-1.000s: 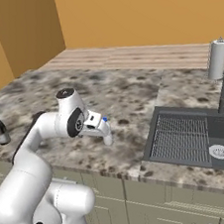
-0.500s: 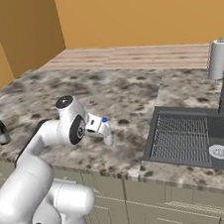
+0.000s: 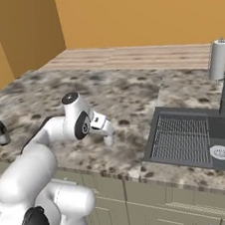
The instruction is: Place the drinks on the dining counter in a tight cluster.
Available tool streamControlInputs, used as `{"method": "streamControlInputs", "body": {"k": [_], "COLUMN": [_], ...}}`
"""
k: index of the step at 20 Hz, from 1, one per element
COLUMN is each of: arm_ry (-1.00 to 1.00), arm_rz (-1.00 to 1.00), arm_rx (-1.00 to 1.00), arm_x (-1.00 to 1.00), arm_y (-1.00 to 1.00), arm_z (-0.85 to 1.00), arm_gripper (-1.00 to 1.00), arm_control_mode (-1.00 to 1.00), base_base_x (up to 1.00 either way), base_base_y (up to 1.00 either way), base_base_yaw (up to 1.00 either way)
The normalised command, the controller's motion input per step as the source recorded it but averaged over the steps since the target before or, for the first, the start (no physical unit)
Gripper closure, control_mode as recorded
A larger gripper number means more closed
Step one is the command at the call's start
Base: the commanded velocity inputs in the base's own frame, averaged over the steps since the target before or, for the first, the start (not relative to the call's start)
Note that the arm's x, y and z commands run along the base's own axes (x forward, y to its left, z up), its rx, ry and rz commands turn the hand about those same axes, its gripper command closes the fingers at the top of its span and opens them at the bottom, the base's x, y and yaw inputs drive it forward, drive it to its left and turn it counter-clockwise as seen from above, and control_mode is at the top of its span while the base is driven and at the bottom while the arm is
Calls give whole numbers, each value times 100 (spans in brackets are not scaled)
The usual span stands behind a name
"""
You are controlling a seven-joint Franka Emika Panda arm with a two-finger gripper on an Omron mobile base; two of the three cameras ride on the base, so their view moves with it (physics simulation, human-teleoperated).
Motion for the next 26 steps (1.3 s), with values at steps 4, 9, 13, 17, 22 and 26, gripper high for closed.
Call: {"method": "streamControlInputs", "body": {"k": [4, 9, 13, 17, 22, 26], "arm_ry": [0, 0, -2, 0, 0, 0], "arm_rz": [0, 0, 0, 0, 0, 0], "arm_rx": [0, 0, -3, -3, -2, 0], "arm_x": [23, 19, 21, 22, 19, 19], "arm_y": [0, 0, 0, 1, 0, 0], "arm_z": [-5, -7, -9, -19, -19, -12], "arm_gripper": [-100, -100, -100, -100, -100, -100], "arm_control_mode": [-100, -100, -100, -100, -100, -100], "base_base_x": [0, 0, 0, 0, 0, 0], "base_base_y": [0, 0, 0, 0, 0, 0], "base_base_yaw": [0, 0, 0, 0, 0, 0]}}
